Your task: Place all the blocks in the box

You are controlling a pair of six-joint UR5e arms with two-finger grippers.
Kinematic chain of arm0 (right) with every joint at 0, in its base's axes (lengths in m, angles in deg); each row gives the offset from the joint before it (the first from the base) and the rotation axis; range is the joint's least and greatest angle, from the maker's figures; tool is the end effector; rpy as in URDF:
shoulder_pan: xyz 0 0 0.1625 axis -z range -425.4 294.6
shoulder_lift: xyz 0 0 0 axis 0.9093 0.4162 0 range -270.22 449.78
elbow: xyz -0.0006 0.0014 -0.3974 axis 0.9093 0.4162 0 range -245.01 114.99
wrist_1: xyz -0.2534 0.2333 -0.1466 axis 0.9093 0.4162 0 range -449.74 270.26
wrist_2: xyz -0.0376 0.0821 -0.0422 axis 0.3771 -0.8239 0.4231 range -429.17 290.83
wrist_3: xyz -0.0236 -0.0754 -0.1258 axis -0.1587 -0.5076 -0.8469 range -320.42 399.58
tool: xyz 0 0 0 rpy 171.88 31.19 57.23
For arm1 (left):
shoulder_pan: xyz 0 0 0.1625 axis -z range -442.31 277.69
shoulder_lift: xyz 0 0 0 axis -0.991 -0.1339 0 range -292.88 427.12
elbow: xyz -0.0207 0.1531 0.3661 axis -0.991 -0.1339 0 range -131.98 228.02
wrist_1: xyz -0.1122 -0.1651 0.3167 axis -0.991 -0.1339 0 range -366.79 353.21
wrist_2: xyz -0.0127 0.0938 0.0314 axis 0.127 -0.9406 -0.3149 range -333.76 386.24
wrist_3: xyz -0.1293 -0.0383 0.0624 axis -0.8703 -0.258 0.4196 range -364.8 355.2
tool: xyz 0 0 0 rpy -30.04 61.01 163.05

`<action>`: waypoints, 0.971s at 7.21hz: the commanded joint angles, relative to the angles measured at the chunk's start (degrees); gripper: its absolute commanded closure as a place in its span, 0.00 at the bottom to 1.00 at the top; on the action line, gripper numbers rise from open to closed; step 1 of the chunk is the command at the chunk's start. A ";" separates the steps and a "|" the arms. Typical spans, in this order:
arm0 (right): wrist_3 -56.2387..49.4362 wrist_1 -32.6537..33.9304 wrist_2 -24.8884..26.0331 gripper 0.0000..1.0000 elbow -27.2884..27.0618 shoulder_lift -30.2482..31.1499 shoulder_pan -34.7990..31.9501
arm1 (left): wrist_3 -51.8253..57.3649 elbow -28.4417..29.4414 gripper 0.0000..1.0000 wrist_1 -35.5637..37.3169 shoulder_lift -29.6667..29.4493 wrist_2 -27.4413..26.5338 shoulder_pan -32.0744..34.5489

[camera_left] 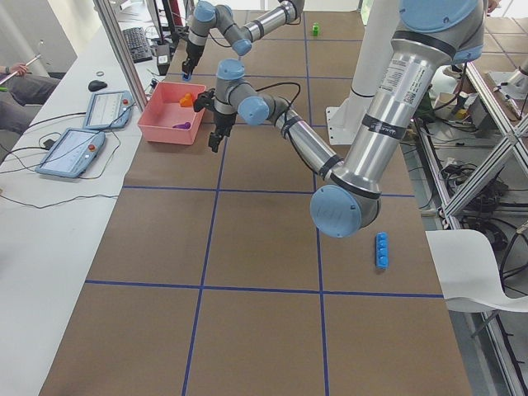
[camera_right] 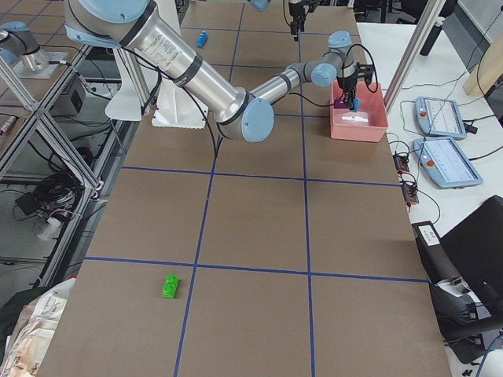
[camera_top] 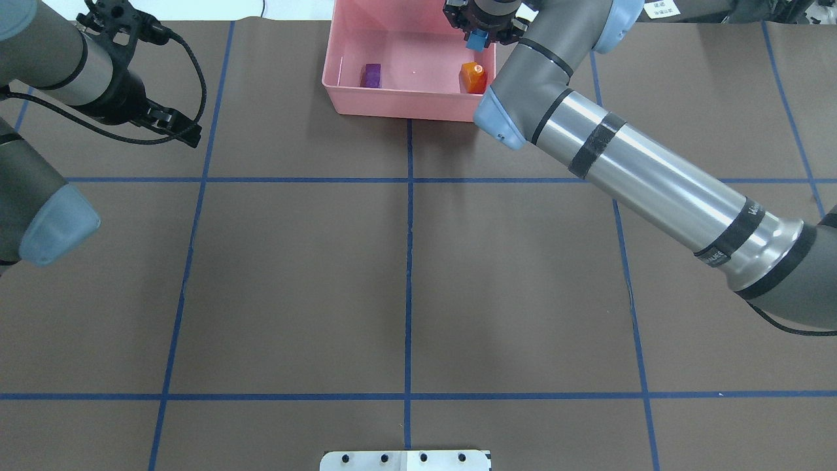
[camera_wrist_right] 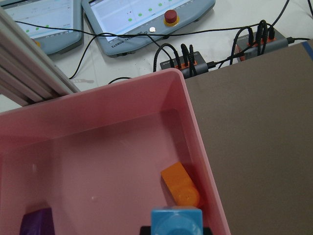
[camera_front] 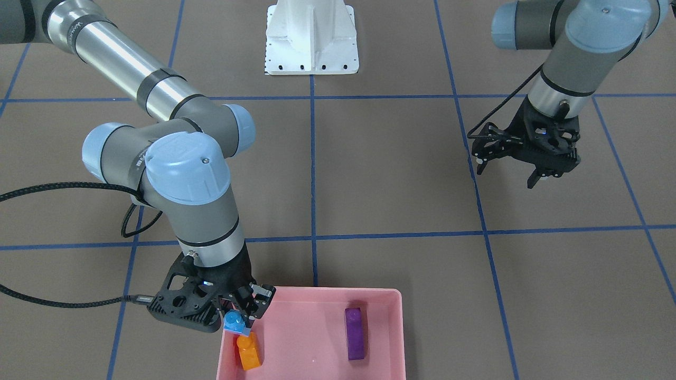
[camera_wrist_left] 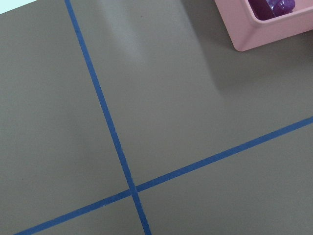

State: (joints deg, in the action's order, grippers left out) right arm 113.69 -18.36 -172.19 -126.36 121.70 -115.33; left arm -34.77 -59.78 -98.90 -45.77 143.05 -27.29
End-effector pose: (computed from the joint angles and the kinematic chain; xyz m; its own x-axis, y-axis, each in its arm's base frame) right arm -0.4491 -0.6888 0.2233 0.5885 0.2852 0.7565 -0.4955 0.8666 0.0588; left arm 0.2800 -0.5158 0.3300 0.6913 0.3606 -0.6261 -0.0871 0.9018 0.4232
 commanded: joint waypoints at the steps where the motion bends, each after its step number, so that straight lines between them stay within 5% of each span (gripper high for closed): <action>1: -1.16 0.86 2.71 0.01 -0.08 0.07 1.84 | 0.00 0.05 0.00 0.00 0.03 0.00 0.00; 4: -2.65 5.05 0.98 0.00 -3.14 0.16 1.42 | 0.09 -0.04 0.00 0.09 0.38 -0.44 -0.17; 7: -13.17 20.96 -9.29 0.00 -20.05 5.74 -4.02 | 1.05 -7.81 0.00 0.00 10.09 0.17 -0.08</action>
State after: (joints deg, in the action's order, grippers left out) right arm 104.94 -2.88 -177.46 -138.83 123.91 -117.01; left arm -34.29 -63.04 -98.83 -40.91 142.86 -27.45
